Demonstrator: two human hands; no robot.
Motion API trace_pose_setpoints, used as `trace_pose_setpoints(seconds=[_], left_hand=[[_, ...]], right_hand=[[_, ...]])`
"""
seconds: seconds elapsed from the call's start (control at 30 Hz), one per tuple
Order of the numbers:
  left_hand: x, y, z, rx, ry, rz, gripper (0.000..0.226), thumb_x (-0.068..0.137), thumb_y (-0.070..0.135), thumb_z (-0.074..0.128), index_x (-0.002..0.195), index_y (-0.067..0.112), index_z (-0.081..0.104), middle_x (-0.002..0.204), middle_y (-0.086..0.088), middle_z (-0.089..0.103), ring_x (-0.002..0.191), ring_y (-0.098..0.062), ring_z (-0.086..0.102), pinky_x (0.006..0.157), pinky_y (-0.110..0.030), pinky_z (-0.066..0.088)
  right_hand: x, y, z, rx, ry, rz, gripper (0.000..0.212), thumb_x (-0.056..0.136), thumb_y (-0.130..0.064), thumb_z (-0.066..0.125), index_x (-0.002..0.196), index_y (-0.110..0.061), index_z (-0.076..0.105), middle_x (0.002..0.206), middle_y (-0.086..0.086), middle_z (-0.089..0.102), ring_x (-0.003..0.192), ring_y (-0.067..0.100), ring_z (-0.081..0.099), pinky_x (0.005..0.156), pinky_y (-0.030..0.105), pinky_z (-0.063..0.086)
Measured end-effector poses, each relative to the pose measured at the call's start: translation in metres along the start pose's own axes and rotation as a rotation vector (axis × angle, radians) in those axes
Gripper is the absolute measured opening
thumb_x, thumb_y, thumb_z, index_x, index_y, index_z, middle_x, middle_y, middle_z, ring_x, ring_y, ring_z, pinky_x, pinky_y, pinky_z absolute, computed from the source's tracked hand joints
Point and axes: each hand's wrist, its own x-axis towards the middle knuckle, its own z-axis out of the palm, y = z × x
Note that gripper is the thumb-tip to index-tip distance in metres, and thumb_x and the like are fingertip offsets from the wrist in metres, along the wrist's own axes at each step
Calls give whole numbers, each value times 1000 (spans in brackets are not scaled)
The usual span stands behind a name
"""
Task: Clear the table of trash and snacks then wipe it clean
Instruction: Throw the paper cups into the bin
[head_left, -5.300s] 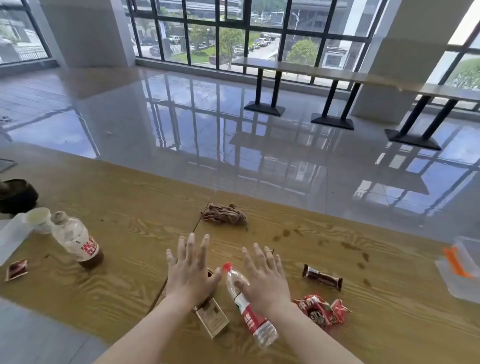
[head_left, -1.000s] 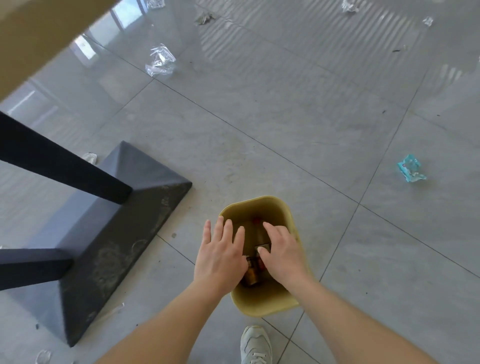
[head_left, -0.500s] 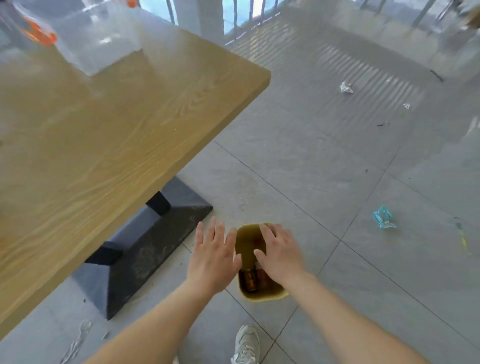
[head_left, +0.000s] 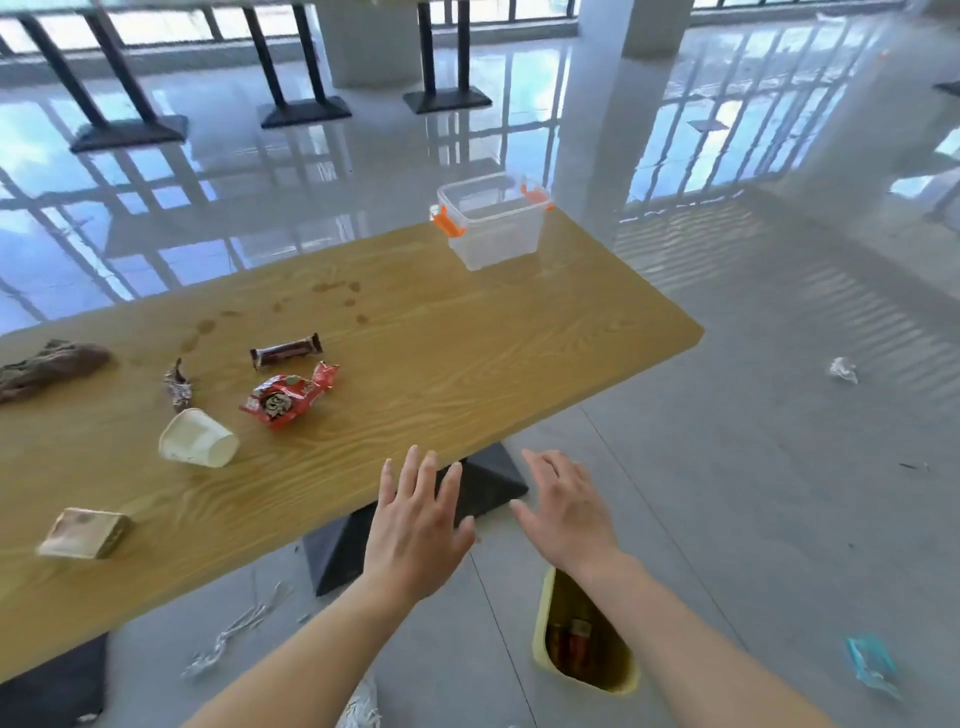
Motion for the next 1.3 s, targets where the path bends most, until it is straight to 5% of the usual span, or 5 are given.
trace_pose_setpoints(seconds=[0.63,0.93,1.1,1.3], left_hand=[[-80,-202,-64,-20,184,-497,63,87,53,44,139,18,37,144,-17,43,140,-40,30,114,-61,24],[-108,-303,-51,-101,120,-700,67,80,50,62,136,14,48,136,-21,51,132,-44,42,105,-62,36],[-119,-342,-34,-114,30,-738,70,82,52,57,141,17,44,140,-19,48,134,-40,40,108,-57,35],[-118,-366,-17,-154,-105,-761,76,86,57,52,149,23,27,152,-16,31,142,-34,26,112,-50,31]], right_hand=[[83,-232,22,29,-79,-419,65,90,-39,66,146,-18,40,136,3,52,123,21,48,103,33,44],[117,-326,60,-3,-178,-473,63,92,-39,63,147,-19,39,137,2,50,124,25,45,105,34,40],[131,-365,87,-36,-248,-474,49,92,-35,61,137,-21,47,129,2,51,114,26,46,95,31,39],[150,-392,115,-57,-327,-448,56,94,-33,59,144,-19,39,135,6,45,120,29,43,100,37,44]])
